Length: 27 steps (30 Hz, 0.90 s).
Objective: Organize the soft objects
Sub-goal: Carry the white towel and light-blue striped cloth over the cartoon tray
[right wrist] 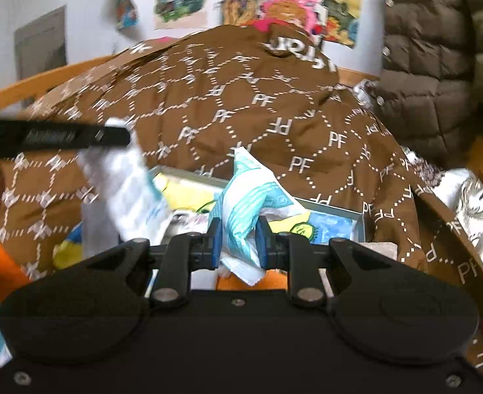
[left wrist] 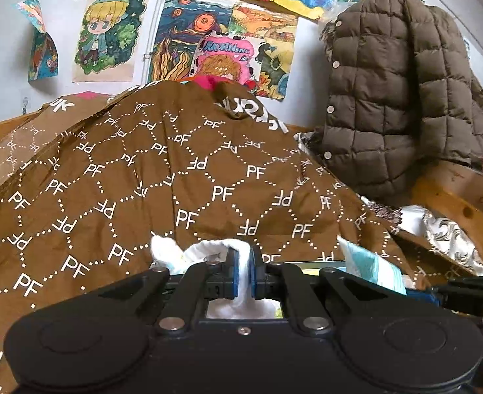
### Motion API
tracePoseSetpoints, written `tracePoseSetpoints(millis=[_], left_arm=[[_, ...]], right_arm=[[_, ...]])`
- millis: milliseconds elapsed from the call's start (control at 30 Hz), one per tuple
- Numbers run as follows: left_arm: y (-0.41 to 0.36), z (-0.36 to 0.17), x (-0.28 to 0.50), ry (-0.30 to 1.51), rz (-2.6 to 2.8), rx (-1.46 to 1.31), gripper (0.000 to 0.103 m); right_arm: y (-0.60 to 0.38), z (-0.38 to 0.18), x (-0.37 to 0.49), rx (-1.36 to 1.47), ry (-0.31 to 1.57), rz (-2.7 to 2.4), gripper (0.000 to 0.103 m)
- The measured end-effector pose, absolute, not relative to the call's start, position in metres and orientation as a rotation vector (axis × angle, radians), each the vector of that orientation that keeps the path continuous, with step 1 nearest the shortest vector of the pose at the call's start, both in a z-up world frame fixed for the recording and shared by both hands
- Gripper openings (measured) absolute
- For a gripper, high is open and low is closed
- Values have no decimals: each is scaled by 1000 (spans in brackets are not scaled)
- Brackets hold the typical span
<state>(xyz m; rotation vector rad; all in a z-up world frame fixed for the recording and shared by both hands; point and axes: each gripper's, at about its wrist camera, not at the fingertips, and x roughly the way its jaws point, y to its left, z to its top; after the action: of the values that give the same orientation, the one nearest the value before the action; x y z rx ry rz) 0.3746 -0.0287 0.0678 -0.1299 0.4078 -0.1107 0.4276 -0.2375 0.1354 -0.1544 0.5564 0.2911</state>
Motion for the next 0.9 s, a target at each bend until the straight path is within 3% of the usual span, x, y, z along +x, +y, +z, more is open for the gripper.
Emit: tracePoseSetpoints(millis=[567,900], left_arm=[[-39,54,412,357,-52,-168,6],[-27,18,426,431,7,-172,6]], right_arm=[[-243,94,490,13,598,234,14],[-234,65,519,84,666,207,15]])
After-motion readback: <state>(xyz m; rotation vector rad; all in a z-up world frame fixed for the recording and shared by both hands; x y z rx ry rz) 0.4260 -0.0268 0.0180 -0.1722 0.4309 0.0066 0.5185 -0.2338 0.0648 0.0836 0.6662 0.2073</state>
